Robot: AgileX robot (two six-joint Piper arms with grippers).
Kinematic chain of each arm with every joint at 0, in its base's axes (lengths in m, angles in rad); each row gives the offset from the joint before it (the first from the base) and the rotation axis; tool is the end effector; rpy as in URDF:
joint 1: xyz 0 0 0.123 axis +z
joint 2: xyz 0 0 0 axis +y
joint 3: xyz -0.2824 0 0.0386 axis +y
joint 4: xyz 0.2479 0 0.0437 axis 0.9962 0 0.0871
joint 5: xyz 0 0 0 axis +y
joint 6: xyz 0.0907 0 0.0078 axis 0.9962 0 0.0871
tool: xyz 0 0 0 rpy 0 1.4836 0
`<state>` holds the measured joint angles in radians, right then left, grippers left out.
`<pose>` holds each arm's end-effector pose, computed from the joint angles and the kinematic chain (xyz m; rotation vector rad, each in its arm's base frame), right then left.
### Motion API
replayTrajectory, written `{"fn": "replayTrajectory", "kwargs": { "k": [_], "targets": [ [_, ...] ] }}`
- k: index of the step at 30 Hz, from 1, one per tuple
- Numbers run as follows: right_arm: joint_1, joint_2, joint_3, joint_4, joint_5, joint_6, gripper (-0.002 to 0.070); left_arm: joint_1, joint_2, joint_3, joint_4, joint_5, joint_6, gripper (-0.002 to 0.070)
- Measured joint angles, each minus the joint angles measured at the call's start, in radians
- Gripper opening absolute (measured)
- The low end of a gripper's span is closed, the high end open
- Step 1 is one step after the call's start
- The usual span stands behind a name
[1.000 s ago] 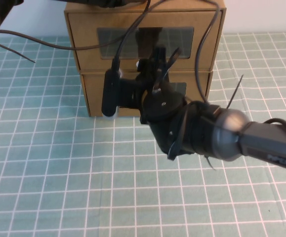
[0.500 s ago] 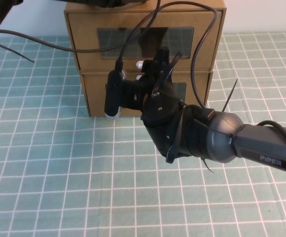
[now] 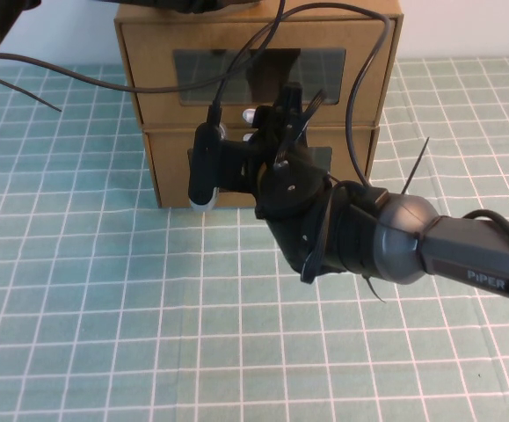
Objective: Open the shoe box
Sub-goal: 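Pull the top drawer of the cardboard box fully open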
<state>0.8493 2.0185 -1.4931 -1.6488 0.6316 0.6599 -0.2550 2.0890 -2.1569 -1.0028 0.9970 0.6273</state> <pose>0.3452 0.3112 0.2470 -1.2677 1.4700 -0.7165 0.4413 -0.1817 0.3766 0.6583 1.9875 -1.0253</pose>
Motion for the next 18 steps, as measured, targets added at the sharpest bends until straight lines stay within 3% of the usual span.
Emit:
{"fn": "replayTrajectory", "kwargs": {
  "k": [18],
  "targets": [
    [-0.024, 0.056, -0.1, 0.0, -0.058, 0.0, 0.0284, 0.004, 0.0, 0.0, -0.012, 0.008, 0.005, -0.0005]
  ]
}}
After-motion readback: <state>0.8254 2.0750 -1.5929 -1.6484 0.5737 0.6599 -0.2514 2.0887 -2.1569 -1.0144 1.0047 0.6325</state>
